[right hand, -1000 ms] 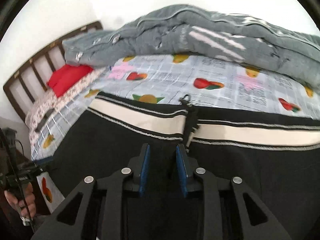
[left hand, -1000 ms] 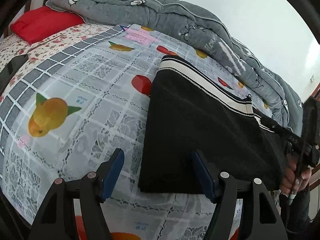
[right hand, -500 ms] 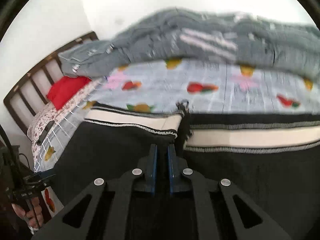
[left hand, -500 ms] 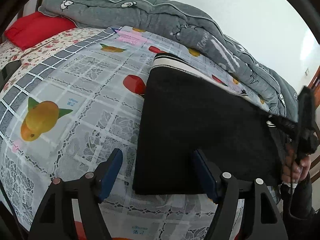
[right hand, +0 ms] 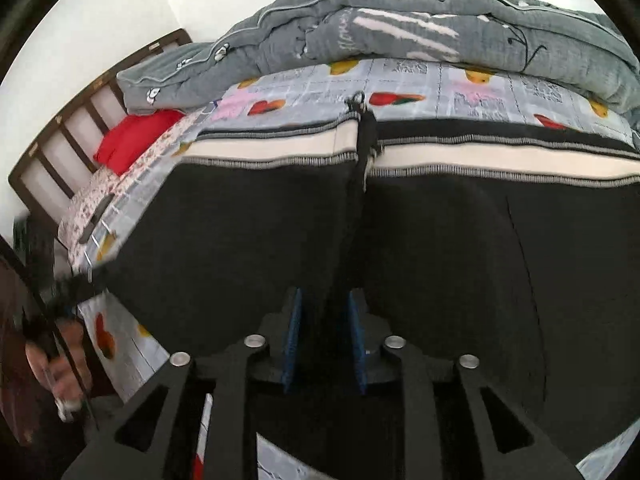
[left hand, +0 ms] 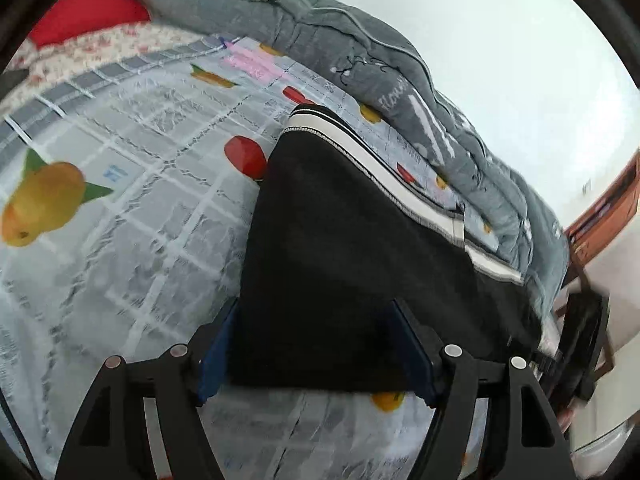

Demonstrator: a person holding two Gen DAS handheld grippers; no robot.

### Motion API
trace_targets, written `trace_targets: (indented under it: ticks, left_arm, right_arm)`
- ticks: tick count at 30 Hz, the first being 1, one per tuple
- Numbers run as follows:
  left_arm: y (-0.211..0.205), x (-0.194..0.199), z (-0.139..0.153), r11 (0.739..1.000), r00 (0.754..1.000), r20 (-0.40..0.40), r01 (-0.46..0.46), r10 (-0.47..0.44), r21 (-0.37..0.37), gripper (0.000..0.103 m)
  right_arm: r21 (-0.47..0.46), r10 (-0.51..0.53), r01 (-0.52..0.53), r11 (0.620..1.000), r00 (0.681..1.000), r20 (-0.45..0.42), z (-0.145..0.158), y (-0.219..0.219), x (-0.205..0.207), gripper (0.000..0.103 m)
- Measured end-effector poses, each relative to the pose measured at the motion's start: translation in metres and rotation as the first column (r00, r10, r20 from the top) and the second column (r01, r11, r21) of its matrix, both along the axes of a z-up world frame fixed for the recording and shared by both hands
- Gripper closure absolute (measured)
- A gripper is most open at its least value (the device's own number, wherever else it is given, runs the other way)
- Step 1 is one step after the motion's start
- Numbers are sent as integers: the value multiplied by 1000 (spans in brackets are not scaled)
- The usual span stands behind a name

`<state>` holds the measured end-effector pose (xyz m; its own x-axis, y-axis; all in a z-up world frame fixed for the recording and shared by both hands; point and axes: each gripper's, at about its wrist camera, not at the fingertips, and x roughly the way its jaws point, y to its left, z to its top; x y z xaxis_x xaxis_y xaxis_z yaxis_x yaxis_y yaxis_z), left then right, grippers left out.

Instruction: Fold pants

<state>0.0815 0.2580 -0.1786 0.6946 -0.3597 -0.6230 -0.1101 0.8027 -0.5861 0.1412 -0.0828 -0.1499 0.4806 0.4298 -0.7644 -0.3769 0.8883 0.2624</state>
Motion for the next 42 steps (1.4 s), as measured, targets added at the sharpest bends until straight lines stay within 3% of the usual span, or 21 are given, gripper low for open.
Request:
trace_targets:
  ticks: [3, 5, 10, 12, 17, 22, 27, 30, 31, 32, 33, 35, 37, 42]
  left_arm:
    - [7, 2, -5, 996, 1000, -13, -29, 28, -84, 32]
    - [5, -5, -6, 995, 1000, -16, -7, 5, -98, 32]
    - [-11, -31, -6, 999, 999, 5, 39, -39, -27, 31]
    - [-11, -22, -5, 999, 999, -16, 31, -31, -32, 28]
    - [-3, 7, -6, 990, 999, -27, -34, 31, -139, 22]
    - [-12, -11, -7, 988, 999, -5, -48, 48, -148, 22]
    - [-13, -14, -11, 973, 994, 12, -100, 105, -208, 22]
    - [-10, -2, -10, 960, 988, -10, -152, 153, -235, 23]
    - [-12, 1, -7, 963, 986, -22, -166, 165, -211, 31]
    - [-15, 3, -5, 968, 984, -38, -178, 174, -178, 47]
    - [-18, 5, -3, 971, 980, -60, -194, 187, -138, 56]
    - [-19, 8, 2, 970, 977, -77, -208, 200, -124, 73]
    - [-24, 9, 19, 971, 975, -52, -221, 217, -95, 78]
    - [-86, 25, 87, 973, 983, 87, -174, 162, 155, 83]
  right_arm:
    - [18, -21, 22, 1000, 1000, -8, -2, -3, -3, 69]
    - [24, -37, 37, 999, 999, -15, 0, -7, -3, 69]
    - [-27, -48, 49, 998, 997, 63, 9, -14, -22, 56]
    - [-33, -55, 58, 998, 996, 74, 11, -18, -24, 56]
    - [-68, -95, 103, 992, 989, 113, 22, -32, -26, 56]
    - [-91, -143, 156, 983, 980, 137, 27, -62, -29, 56]
    - [-97, -233, 262, 960, 942, 240, 34, -103, -38, 56]
    - [-126, -247, 276, 953, 946, 209, 30, -121, -31, 56]
    - [-118, -246, 272, 955, 949, 200, 29, -125, -30, 56]
    - [-103, -255, 276, 955, 950, 182, 27, -134, -28, 56]
    - [-97, -264, 284, 954, 948, 175, 26, -139, -29, 56]
    - [-71, -289, 303, 950, 943, 167, 23, -154, -32, 56]
    - [-50, -307, 319, 946, 936, 172, 24, -169, -36, 56]
    - [-31, -337, 351, 936, 916, 217, 35, -202, -51, 56]
